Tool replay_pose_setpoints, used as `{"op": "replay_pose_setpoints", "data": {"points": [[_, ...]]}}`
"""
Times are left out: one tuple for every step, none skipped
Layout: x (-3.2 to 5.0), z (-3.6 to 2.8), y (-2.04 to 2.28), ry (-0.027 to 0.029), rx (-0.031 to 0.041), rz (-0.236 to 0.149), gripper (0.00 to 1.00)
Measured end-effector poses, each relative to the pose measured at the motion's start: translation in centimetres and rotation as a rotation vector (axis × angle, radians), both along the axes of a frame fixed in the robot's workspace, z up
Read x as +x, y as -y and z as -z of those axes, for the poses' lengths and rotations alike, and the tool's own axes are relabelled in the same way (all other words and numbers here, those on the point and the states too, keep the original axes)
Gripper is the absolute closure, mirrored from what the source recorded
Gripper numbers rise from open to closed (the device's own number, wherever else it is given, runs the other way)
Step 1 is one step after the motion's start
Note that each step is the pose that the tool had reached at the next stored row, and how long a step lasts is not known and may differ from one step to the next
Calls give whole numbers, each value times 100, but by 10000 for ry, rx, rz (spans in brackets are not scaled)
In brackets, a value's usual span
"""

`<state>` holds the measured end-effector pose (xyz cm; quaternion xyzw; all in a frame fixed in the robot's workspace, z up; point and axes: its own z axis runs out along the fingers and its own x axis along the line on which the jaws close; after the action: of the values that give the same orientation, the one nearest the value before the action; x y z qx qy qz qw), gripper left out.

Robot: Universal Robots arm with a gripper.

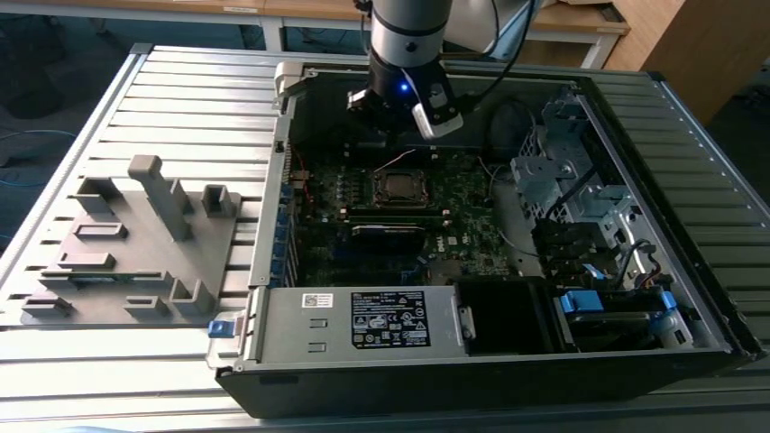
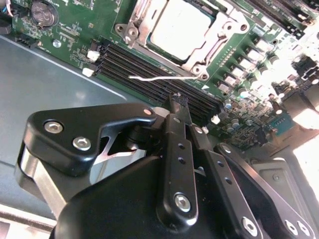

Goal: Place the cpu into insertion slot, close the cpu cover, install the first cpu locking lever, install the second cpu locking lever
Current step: 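Install the first cpu locking lever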

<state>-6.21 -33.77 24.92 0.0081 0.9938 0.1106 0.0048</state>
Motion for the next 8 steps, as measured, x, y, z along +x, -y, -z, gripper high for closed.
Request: {"op": "replay_pose_setpoints", "data": {"points": [[0,4,0,0,0,0,89],[0,9,0,0,0,0,89],[0,13,0,0,0,0,89],[0,18,0,0,0,0,89],[0,23,0,0,0,0,89],[0,28,0,0,0,-1,89],[0,35,0,0,0,0,89],[0,41,0,0,-1,0,89]]}}
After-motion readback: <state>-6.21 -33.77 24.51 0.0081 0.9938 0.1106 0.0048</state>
